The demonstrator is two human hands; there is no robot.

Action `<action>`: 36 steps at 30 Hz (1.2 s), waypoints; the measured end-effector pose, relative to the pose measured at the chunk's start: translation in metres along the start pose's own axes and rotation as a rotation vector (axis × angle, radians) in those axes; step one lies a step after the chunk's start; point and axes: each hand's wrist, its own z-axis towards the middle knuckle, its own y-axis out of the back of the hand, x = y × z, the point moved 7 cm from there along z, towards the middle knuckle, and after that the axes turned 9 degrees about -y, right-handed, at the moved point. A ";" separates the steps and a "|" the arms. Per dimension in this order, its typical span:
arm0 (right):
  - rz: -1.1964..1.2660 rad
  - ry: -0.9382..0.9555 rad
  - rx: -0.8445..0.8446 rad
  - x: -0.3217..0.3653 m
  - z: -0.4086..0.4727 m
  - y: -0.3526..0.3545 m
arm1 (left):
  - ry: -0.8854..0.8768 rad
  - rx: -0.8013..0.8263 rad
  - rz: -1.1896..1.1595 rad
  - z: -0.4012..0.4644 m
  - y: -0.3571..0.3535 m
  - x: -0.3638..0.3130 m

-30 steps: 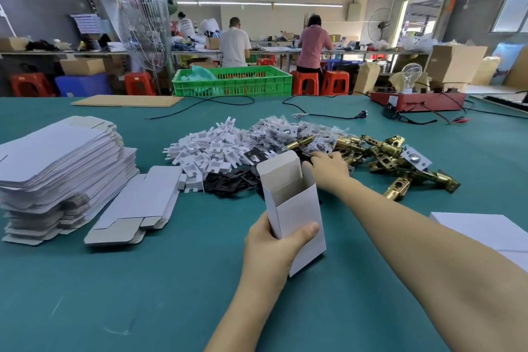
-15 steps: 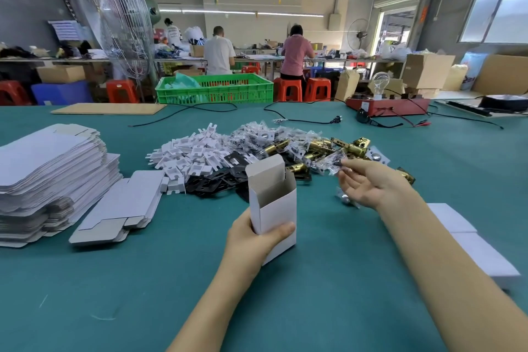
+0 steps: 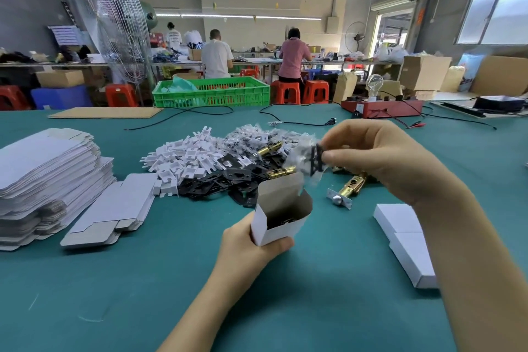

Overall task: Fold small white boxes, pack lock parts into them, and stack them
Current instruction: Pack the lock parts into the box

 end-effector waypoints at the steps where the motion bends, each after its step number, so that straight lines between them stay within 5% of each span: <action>1: -0.095 0.017 0.047 0.005 -0.002 -0.007 | 0.000 0.001 -0.006 -0.001 0.000 0.000; 10: -0.476 0.096 0.188 0.026 -0.014 -0.030 | 0.023 0.003 -0.044 -0.001 0.000 0.003; 14: -0.679 0.100 0.064 0.017 -0.004 -0.046 | 0.026 -0.017 -0.054 0.000 0.000 0.001; 22: -0.914 0.312 0.102 0.026 -0.007 -0.081 | 0.029 0.006 -0.092 0.001 -0.002 0.000; 30: -1.059 0.285 -0.108 0.022 -0.002 -0.088 | 0.032 -0.007 -0.116 0.002 -0.002 0.004; 36: -0.912 0.224 0.012 0.011 0.001 -0.090 | 0.033 0.003 -0.133 0.003 -0.002 0.004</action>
